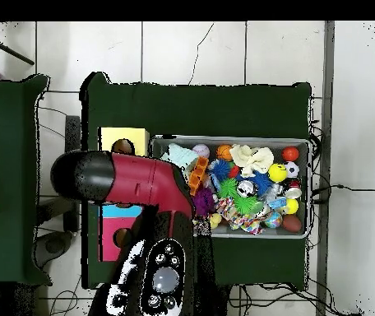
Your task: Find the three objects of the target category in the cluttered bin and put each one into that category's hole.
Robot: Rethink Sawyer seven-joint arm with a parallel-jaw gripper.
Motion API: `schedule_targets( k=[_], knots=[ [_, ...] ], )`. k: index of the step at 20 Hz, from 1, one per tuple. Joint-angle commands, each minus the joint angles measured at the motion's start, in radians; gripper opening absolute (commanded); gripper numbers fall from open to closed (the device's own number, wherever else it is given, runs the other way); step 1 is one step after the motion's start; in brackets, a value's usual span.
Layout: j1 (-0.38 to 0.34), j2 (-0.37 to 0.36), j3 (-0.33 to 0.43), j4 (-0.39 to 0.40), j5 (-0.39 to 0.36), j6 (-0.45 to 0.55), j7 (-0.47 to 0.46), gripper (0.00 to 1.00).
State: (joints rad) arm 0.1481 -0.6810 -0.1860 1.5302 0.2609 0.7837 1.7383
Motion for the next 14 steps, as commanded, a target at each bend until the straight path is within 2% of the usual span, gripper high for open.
schedule_targets(
  k=[1, 7, 14],
  knots=[
    [-0.006, 0.064, 0.010, -0.035, 0.035, 0.045, 0.292, 0.00],
    [-0.035, 0.061, 0.046, 0.073, 0.041, -0.092, 0.244, 0.00],
    [-0.067, 0.051, 0.080, 0.153, 0.053, -0.160, 0.207, 0.00]
  ],
)
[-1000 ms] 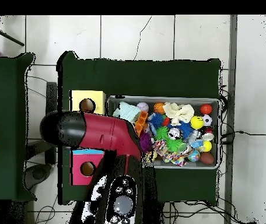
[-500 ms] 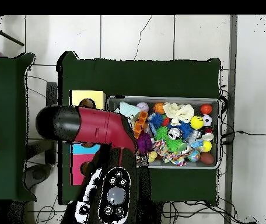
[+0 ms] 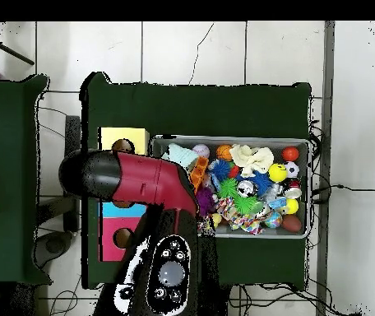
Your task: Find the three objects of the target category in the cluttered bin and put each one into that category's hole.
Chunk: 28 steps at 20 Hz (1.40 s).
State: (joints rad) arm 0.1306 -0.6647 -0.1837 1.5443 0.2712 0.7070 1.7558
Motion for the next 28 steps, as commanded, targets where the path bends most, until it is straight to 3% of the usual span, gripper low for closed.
schedule_targets(
  k=[1, 14, 23, 28],
  knots=[
    [-0.051, 0.034, 0.080, 0.145, 0.043, -0.091, 0.187, 0.00],
    [-0.044, 0.044, 0.086, 0.150, 0.048, -0.119, 0.208, 0.00],
    [0.032, 0.032, 0.045, 0.156, 0.093, -0.089, 0.314, 0.00],
    [0.048, 0.037, 0.043, 0.174, 0.123, -0.112, 0.317, 0.00]
  ],
)
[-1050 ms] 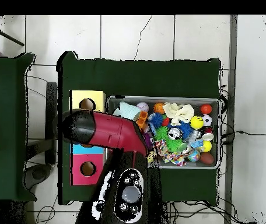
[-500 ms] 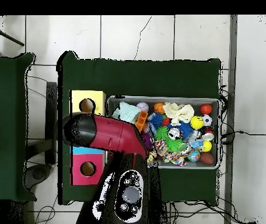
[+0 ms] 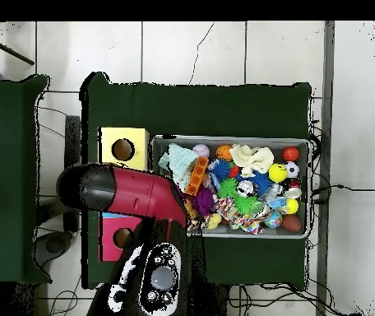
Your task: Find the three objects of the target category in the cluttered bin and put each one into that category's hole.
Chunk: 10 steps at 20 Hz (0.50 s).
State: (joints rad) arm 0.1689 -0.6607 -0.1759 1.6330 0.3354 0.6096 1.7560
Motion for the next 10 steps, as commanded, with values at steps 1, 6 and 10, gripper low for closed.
schedule_targets(
  k=[1, 6, 10],
  knots=[
    [0.011, 0.037, 0.036, 0.089, 0.065, -0.028, 0.314, 0.00],
    [-0.001, 0.059, 0.062, 0.121, 0.100, -0.099, 0.290, 0.00],
    [0.004, 0.064, 0.062, 0.149, 0.105, -0.134, 0.277, 0.00]
  ],
)
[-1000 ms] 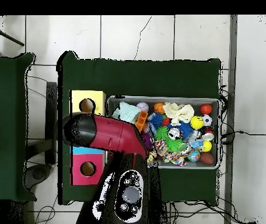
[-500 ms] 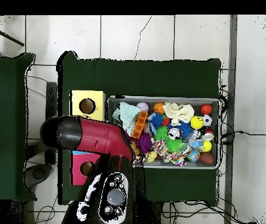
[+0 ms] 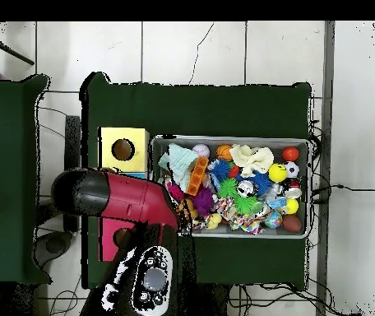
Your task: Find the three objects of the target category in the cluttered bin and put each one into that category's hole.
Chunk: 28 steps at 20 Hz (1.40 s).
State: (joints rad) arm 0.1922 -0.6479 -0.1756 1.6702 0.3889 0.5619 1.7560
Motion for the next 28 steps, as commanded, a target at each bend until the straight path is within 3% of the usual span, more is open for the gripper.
schedule_targets(
  k=[1, 17, 28],
  knots=[
    [-0.023, 0.048, 0.064, 0.126, 0.053, -0.095, 0.266, 0.00],
    [-0.064, 0.009, 0.113, 0.255, 0.057, -0.197, 0.206, 0.00],
    [-0.082, 0.070, 0.135, 0.249, 0.035, -0.304, 0.198, 0.00]
  ],
)
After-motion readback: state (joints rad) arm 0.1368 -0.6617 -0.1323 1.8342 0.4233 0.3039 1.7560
